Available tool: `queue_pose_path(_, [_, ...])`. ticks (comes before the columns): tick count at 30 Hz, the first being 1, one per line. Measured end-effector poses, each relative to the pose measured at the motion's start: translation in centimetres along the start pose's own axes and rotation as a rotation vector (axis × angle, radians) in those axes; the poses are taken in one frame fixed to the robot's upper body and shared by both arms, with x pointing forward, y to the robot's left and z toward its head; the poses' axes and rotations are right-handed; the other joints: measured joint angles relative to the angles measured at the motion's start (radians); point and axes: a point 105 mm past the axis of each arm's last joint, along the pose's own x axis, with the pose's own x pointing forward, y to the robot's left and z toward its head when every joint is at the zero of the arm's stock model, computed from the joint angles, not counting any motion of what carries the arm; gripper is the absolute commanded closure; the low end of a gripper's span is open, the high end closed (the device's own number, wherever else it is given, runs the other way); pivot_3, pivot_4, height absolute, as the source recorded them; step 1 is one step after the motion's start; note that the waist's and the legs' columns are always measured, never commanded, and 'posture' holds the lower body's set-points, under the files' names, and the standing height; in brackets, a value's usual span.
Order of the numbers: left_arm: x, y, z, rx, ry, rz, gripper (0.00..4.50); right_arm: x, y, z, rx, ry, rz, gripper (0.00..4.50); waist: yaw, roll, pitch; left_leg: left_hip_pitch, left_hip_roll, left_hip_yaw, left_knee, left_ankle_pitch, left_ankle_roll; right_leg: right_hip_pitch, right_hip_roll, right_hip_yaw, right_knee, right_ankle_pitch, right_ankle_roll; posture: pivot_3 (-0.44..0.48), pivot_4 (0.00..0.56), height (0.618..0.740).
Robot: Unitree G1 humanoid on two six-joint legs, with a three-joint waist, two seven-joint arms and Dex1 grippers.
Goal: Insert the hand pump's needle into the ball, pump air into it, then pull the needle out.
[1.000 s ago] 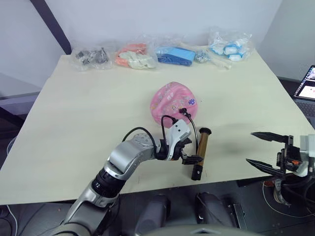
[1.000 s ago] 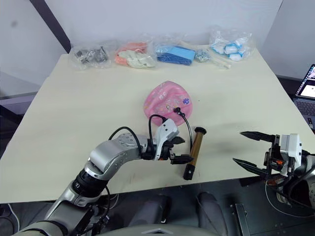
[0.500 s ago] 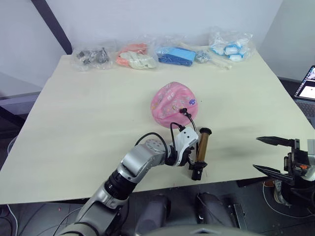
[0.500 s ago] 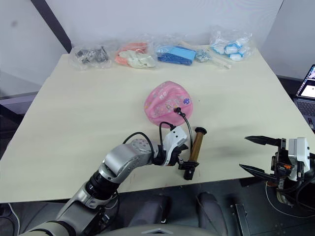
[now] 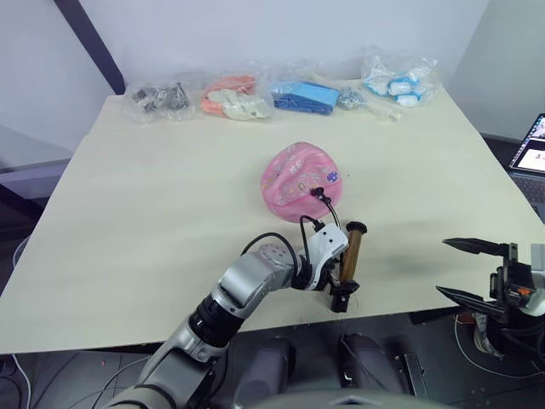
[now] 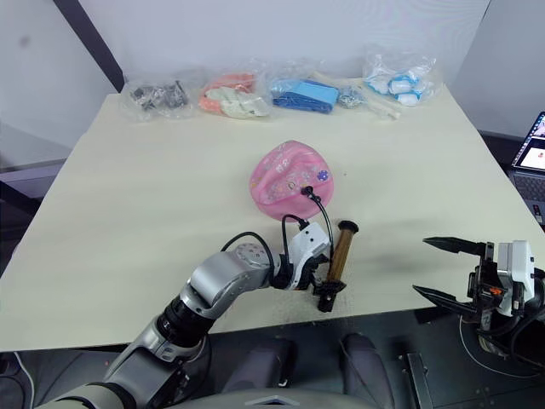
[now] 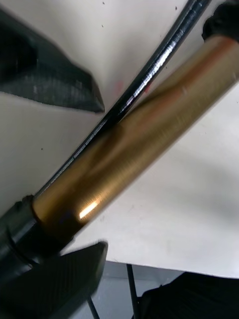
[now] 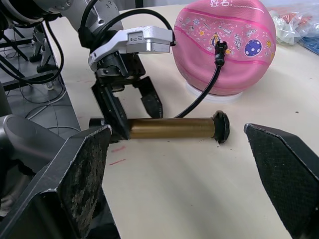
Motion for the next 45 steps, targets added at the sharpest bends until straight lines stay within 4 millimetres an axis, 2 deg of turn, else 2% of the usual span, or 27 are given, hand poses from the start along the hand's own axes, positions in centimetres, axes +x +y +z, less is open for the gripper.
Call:
queue_pose_path(3, [-0.3, 0.5, -0.3, 0.004, 0.010, 0.018, 3.28, 0.0, 0.0, 0.0, -0.002, -0.001, 0.000, 0.00, 0.000, 0.000, 0.000, 0.000, 0.000, 0.000, 0.000, 0.000, 0.000, 0.000, 0.000, 0.000, 0.000, 0.000, 0.000, 0.000, 0.150, 0.740])
queue_pose_path(4, [-0.3, 0.5, -0.3, 0.006, 0.011, 0.020, 3.50, 0.0, 0.0, 0.0, -0.003, -0.001, 0.000, 0.00, 0.000, 0.000, 0.000, 0.000, 0.000, 0.000, 0.000, 0.000, 0.000, 0.000, 0.000, 0.000, 0.000, 0.000, 0.000, 0.000, 0.150, 0.740])
queue_pose_path(13, [-1.2, 1.1, -0.4, 0.035, 0.015, 0.000, 3.50, 0.3, -0.2, 0.2, -0.016, -0.018, -0.007, 0.00, -0.001, 0.000, 0.000, 0.000, 0.000, 0.000, 0.000, 0.000, -0.001, 0.000, 0.000, 0.000, 0.000, 0.000, 0.000, 0.000, 0.150, 0.740])
queue_pose_path(22, [-4.0, 2.3, 1.6, 0.124, -0.121, -0.054, 3.50, 2.0, -0.8, 1.8, -0.004, -0.106, -0.060, 0.00, 0.000, 0.000, 0.000, 0.000, 0.000, 0.000, 0.000, 0.001, -0.002, 0.000, -0.001, 0.000, 0.000, 0.000, 0.000, 0.000, 0.150, 0.740])
queue_pose_path(26, [-4.9, 2.3, 2.6, 0.172, -0.194, -0.084, 3.50, 3.5, -1.0, 2.2, 0.062, -0.152, -0.098, 0.00, 0.000, 0.000, 0.000, -0.001, 0.000, 0.000, 0.000, 0.001, -0.003, -0.001, -0.001, 0.000, 0.000, 0.000, -0.001, 0.000, 0.150, 0.740])
queue_pose_path(31, [-6.7, 2.3, 4.1, 0.236, -0.374, -0.126, 3.50, 7.2, -1.8, 3.6, 0.230, -0.254, -0.188, 0.00, 0.000, 0.000, 0.000, -0.001, 0.003, 0.000, 0.000, 0.000, -0.001, -0.002, -0.001, 0.002, 0.000, 0.000, -0.001, 0.000, 0.150, 0.740])
queue_pose_path(33, [-7.0, 2.3, 4.0, 0.229, -0.413, -0.131, 3.50, 8.2, -2.4, 4.1, 0.292, -0.288, -0.230, 0.00, 0.000, 0.000, 0.000, -0.001, 0.003, 0.001, 0.000, 0.000, -0.001, -0.002, -0.001, 0.002, 0.000, 0.001, -0.001, 0.000, 0.150, 0.740])
queue_pose_path(39, [-7.0, 2.6, 3.2, 0.192, -0.472, -0.128, 3.50, 11.0, -2.9, 5.8, 0.475, -0.329, -0.259, 0.00, 0.000, 0.000, 0.000, -0.001, 0.002, 0.000, 0.000, 0.000, 0.000, -0.002, -0.001, 0.001, -0.001, 0.001, -0.001, 0.000, 0.150, 0.740])
queue_pose_path(45, [-6.9, 2.5, 3.7, 0.199, -0.527, -0.133, 3.50, 12.6, -2.4, 6.1, 0.596, -0.304, -0.230, 0.00, -0.001, 0.000, 0.000, -0.001, 0.001, 0.000, 0.000, -0.001, 0.002, -0.002, 0.000, 0.001, -0.001, 0.001, -0.001, 0.000, 0.150, 0.740])
